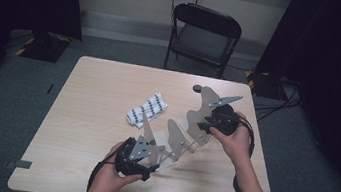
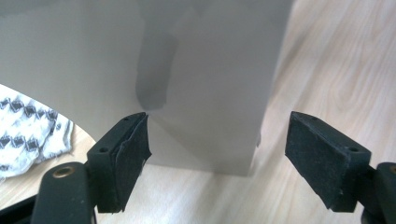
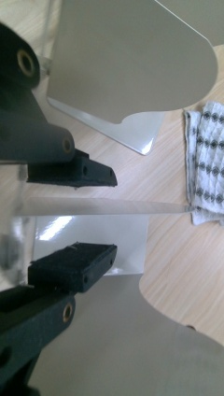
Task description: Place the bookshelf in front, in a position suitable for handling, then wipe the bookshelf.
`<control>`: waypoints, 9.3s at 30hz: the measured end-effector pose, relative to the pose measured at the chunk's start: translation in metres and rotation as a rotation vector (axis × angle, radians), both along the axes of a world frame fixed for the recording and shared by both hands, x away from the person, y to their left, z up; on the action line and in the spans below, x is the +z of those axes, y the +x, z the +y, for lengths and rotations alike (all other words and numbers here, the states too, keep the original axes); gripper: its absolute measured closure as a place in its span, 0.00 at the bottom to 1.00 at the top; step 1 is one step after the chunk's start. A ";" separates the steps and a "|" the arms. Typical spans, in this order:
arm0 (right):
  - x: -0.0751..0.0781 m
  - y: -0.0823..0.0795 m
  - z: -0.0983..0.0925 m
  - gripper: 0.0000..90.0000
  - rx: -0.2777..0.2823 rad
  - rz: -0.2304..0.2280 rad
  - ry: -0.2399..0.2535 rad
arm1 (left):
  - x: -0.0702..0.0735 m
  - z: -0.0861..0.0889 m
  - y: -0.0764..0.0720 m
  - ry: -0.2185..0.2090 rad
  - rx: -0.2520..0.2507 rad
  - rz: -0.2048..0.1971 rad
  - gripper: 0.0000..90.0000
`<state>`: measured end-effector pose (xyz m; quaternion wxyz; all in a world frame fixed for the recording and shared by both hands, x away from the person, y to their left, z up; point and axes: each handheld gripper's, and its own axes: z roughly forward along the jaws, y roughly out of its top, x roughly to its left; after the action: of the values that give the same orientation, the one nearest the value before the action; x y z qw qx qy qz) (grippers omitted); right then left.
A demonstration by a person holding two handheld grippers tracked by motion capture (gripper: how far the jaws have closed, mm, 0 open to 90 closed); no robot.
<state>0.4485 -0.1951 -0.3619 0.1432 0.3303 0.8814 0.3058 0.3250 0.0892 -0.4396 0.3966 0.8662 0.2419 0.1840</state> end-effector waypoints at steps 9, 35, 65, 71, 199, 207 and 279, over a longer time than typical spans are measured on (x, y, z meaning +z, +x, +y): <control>0.017 -0.029 -0.012 0.48 -0.030 -0.043 0.098 | -0.008 0.020 0.000 0.007 0.036 0.036 0.24; -0.112 -0.098 -0.058 0.27 -0.118 0.040 0.062 | -0.031 0.049 0.042 0.052 0.144 0.106 0.25; -0.138 -0.107 -0.052 0.11 -0.160 -0.055 0.124 | -0.046 0.060 0.133 0.052 0.278 0.091 0.47; -0.138 -0.107 -0.052 0.11 -0.160 -0.055 0.124 | -0.050 0.057 0.142 0.069 0.279 0.062 0.57; -0.138 -0.105 -0.051 0.11 -0.160 -0.056 0.125 | -0.029 0.040 0.013 0.024 0.174 0.218 0.46; -0.138 -0.105 -0.051 0.11 -0.160 -0.056 0.125 | -0.021 0.052 0.009 0.027 0.192 0.182 0.45; -0.138 -0.104 -0.051 0.11 -0.151 -0.053 0.126 | -0.019 0.041 0.015 -0.010 0.106 0.299 0.80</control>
<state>0.3447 -0.2464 -0.4994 0.1681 0.3958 0.8289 0.3579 0.3404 0.1297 -0.4582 0.3502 0.8680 0.3446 0.0724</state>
